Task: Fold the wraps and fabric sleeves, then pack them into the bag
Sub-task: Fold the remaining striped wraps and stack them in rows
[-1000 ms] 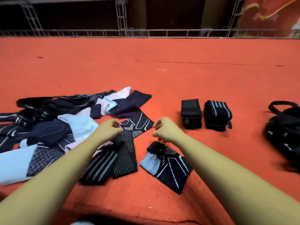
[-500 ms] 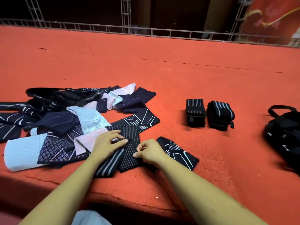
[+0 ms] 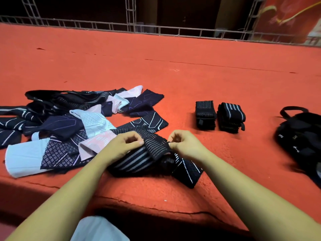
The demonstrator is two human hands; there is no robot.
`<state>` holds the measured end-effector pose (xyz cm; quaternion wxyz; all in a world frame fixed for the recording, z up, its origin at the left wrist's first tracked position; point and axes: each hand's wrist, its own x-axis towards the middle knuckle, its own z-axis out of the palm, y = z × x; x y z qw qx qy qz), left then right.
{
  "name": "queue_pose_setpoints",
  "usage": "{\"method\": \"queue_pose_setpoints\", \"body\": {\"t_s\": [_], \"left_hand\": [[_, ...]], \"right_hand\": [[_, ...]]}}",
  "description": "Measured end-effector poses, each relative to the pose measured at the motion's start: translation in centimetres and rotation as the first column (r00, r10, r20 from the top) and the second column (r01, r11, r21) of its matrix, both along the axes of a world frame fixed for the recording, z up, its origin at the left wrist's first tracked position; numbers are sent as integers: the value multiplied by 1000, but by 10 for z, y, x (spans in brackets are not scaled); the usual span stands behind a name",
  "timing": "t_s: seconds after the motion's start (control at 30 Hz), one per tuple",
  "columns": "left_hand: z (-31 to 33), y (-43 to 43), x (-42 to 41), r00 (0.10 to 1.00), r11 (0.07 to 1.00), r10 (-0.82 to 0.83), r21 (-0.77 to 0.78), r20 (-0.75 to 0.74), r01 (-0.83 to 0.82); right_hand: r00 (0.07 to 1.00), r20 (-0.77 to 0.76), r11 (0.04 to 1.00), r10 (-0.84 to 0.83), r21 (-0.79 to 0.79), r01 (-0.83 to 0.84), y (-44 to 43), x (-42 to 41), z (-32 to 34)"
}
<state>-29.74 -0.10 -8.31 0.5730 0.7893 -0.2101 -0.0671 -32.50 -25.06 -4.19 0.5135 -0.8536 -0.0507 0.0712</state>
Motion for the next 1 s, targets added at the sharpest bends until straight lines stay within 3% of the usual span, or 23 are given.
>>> {"method": "queue_pose_setpoints", "body": {"t_s": [0.1,0.23,0.33,0.4,0.47,0.53,0.63,0.73,0.8,1.0], "left_hand": [[7,-5,-2,980,994,-100,-66,-173,90],[9,-6,-7,991,993,-95,64,-96,102],[6,-10,-11,996,995,-39,87,-77,46],[6,-13,-13,996,995,-21,92,-89,29],[7,-16,-14,994,997,-18,70,-108,25],[9,-16,-13,995,998,-20,60,-99,26],[10,-14,-14,999,990,-18,143,-35,23],[14,-11,-21,993,970,-120,213,2,116],[15,-11,-23,982,955,-186,237,10,179],[18,-19,-20,990,974,-136,185,32,128]], "right_hand": [[999,0,999,45,8,-45,-5,-7,0],[992,1,990,127,-55,-127,-5,-16,-4],[983,167,991,78,-118,-58,5,-25,0],[964,217,943,154,-323,-78,14,-37,3],[947,222,779,233,-625,-45,22,-45,-1],[940,254,724,229,-689,10,25,-46,-6],[947,287,866,143,-499,20,18,-40,-7],[982,188,977,27,-212,14,5,-32,-6],[996,91,998,-22,-59,27,-1,-30,-6],[982,106,988,-156,26,154,-2,-21,-18]]}}
